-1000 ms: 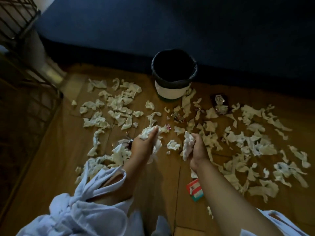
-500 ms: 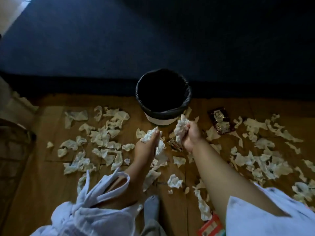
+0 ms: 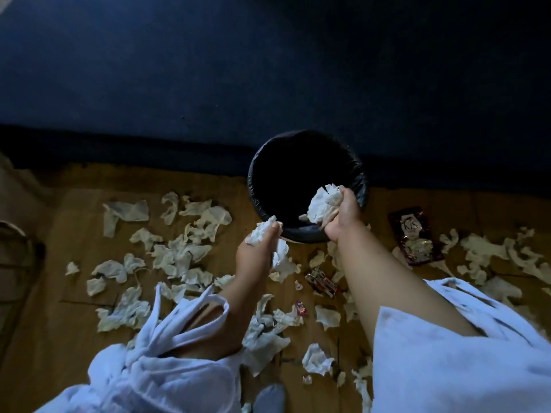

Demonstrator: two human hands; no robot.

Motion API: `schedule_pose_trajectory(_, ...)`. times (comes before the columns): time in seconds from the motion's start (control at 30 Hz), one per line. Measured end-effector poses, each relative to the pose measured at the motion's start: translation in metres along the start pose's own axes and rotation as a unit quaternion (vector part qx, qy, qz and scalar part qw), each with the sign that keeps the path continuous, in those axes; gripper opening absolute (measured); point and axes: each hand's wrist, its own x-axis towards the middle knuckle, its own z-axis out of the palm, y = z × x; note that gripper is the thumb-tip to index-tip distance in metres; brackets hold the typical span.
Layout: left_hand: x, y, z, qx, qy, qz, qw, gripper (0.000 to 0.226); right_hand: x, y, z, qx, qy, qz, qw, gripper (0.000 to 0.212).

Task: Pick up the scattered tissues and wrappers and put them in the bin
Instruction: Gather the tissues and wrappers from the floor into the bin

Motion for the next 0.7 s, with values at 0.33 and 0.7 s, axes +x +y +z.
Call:
schedule_pose_trajectory(0.33,0.017,0.007,0.015,0.023,-0.004,-0.068,0.997,0.034,0.001,-0.006,-0.013,0.08,-0.003,0.018,0.997,0.065)
schedule_pose_trajectory(0.7,0.063,0.058,0.067,-0.007,-0.011,-0.076,0.997,0.078,-0.034,0.014,-0.047,0.033,-0.009,0.0,0.999,0.048)
